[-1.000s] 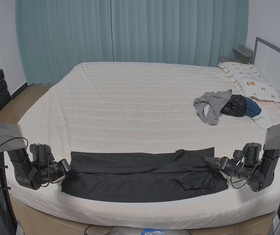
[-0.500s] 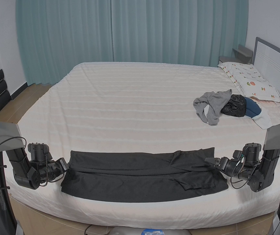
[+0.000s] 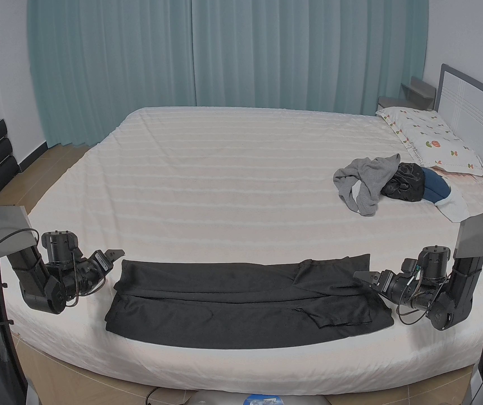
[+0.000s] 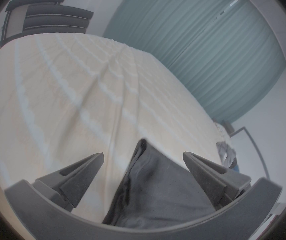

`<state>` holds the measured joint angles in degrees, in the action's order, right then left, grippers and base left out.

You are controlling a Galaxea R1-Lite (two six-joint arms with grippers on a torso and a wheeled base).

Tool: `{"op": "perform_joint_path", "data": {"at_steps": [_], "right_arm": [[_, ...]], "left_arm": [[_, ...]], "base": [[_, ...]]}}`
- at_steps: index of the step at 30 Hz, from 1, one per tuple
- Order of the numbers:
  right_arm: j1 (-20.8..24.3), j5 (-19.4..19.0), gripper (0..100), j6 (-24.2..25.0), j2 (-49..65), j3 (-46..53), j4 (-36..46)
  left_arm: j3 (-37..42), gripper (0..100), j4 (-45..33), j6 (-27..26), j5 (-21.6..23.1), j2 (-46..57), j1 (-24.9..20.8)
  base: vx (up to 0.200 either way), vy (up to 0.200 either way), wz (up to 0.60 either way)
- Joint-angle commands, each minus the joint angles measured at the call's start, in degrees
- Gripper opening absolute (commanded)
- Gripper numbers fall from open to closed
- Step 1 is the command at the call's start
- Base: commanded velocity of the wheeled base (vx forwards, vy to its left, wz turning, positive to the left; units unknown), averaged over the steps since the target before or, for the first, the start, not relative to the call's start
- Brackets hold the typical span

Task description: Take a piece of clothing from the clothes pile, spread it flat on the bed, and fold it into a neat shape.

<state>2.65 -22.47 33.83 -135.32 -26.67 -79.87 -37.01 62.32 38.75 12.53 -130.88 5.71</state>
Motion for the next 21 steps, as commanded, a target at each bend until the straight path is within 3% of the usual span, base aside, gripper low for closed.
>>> {"op": "perform_joint_path", "data": {"at_steps": [1,7,20,21], "right_arm": [[0.1,0.0,100,0.0,-0.6,-0.2,0.1],[0.1,0.0,100,-0.1,-1.0,-0.2,-0.1],[0.2,0.1,100,-0.1,-1.5,-0.3,-0.3],[0.2,0.1,100,0.0,-1.5,-0.3,-0.3]], "left_arm": [[-5.2,100,0.0,2.8,0.9,-1.6,-0.5],[-8.5,100,0.3,2.8,0.7,-4.7,-3.1],[-9.6,100,0.2,2.4,0.6,-7.9,-3.2],[-9.6,0,0.2,2.2,0.6,-8.1,-3.2]], "base": [[0.0,0.0,0.0],[0.0,0.0,0.0],[0.0,0.0,0.0],[0.0,0.0,0.0]]}}
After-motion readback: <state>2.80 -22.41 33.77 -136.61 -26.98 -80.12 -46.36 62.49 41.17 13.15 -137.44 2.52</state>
